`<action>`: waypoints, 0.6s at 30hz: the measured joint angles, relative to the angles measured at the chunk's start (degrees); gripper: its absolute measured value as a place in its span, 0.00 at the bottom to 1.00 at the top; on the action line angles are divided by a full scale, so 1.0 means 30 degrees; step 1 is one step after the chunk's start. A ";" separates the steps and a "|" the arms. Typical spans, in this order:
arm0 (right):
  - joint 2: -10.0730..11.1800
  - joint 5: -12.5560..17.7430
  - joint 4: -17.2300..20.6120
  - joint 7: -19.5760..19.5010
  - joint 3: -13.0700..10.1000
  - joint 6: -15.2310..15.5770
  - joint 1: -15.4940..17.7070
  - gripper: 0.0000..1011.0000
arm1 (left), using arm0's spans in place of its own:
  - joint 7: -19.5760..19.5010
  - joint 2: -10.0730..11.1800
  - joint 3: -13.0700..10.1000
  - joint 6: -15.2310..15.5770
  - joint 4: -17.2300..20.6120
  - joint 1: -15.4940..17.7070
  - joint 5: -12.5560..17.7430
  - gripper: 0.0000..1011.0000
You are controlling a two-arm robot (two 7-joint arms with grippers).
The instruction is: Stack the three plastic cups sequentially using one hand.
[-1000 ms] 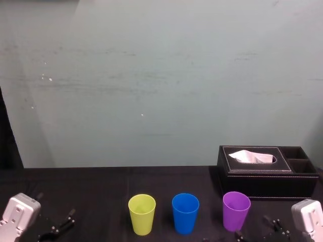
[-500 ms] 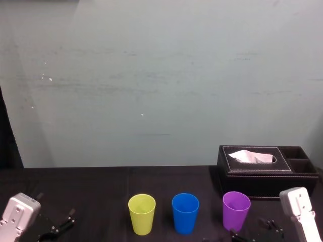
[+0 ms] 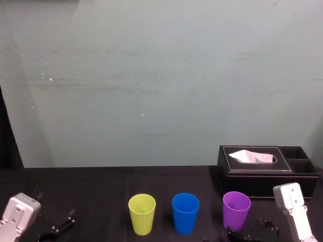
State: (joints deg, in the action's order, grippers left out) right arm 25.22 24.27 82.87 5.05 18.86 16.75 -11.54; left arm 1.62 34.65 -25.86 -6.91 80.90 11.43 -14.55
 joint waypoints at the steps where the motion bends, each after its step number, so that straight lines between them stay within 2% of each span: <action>1: -0.0124 -0.0098 -0.0121 -0.0015 -0.0035 -0.0051 -0.0047 0.99 | -0.0001 0.0000 0.0000 -0.0001 0.0000 -0.0001 0.0000 0.99; 18: -0.1225 -0.1051 -0.1850 0.0365 -0.0315 -0.0945 -0.0848 0.99 | -0.0001 0.0000 0.0000 0.0000 0.0000 0.0000 -0.0001 0.99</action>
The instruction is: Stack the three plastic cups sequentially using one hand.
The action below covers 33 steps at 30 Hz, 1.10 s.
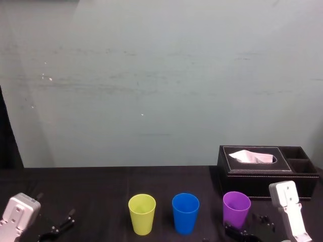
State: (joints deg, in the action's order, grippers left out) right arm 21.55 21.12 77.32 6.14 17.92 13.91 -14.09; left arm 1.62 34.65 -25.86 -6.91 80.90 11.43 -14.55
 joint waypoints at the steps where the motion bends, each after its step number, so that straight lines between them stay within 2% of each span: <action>1: -0.0036 -0.0032 -0.0057 0.0034 -0.0004 -0.0029 -0.0029 0.99 | 0.0000 0.0001 0.0000 0.0000 -0.0001 0.0001 0.0001 0.99; 9: -0.0529 -0.0583 -0.0911 0.0287 -0.0028 -0.0347 -0.0457 0.99 | 0.0000 0.0001 0.0000 0.0000 0.0000 0.0000 0.0001 0.99; 33: -0.1550 -0.1764 -0.1825 0.0386 -0.0571 -0.0457 -0.0930 0.99 | -0.0001 0.0000 0.0000 0.0000 0.0000 0.0000 0.0001 0.99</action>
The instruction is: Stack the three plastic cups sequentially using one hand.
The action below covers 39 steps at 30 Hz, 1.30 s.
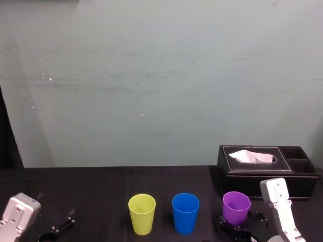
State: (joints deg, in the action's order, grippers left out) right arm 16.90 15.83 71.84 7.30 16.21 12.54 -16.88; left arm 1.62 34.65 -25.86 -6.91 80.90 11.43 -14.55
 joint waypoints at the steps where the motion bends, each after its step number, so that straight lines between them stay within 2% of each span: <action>1: -0.0037 -0.0037 -0.0047 -0.0003 -0.0018 0.0003 -0.0027 0.99 | 0.0001 0.0000 0.0001 0.0000 -0.0001 0.0000 0.0000 0.99; 14: -0.0157 -0.0195 -0.0221 -0.0016 -0.0072 -0.0017 -0.0120 0.98 | 0.0001 0.0000 0.0001 0.0000 0.0000 -0.0001 0.0000 0.99; 26: -0.0135 -0.0158 -0.0178 -0.0016 -0.0046 -0.0005 -0.0102 0.70 | 0.0001 0.0001 0.0000 0.0000 0.0000 0.0000 0.0000 0.99; 39: -0.0060 -0.0270 0.0082 0.0051 -0.0065 -0.0011 0.0040 0.69 | 0.0001 0.0000 0.0000 0.0000 0.0000 0.0000 0.0000 0.99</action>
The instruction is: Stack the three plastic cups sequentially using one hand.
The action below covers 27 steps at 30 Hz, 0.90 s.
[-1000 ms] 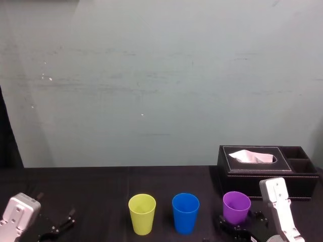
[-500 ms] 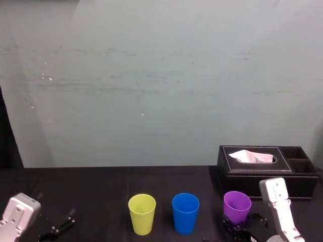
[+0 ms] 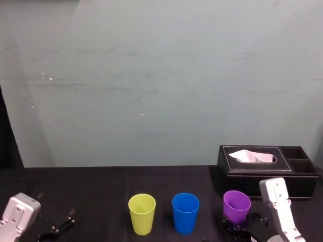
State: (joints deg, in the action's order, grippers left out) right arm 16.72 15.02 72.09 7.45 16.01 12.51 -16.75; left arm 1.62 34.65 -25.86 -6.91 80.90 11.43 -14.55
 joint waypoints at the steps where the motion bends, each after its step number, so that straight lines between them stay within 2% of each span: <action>1: 0.0026 -0.0053 0.0115 0.0072 -0.0015 -0.0004 0.0043 0.69 | 0.0000 0.0000 0.0000 0.0001 0.0001 0.0000 0.0000 0.99; 8: 0.0298 -0.0398 0.1829 0.0674 -0.0159 0.0499 0.0547 0.68 | 0.0000 0.0000 0.0000 0.0000 0.0000 0.0000 0.0000 0.99; 13: 0.0608 -0.0476 0.3497 0.1458 -0.0352 0.1512 0.0727 0.69 | 0.0000 0.0000 0.0000 0.0000 0.0000 0.0001 0.0000 0.99; 15: 0.0656 -0.0470 0.3686 0.1571 -0.0390 0.1683 0.0726 0.69 | 0.0000 0.0000 0.0001 0.0000 0.0000 -0.0001 -0.0001 0.99; 20: 0.1027 -0.0360 0.4952 0.2454 -0.0574 0.2753 0.0347 0.69 | 0.0000 0.0000 0.0000 0.0000 -0.0001 0.0000 0.0001 0.99; 27: 0.1169 -0.0101 0.5371 0.3284 -0.0451 0.3345 -0.0452 0.69 | 0.0000 0.0000 0.0001 0.0000 0.0000 0.0000 0.0000 0.99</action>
State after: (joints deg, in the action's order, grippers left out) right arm 20.23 14.72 88.20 17.31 14.66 22.54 -18.11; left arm 1.62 34.65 -25.86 -6.91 80.90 11.43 -14.55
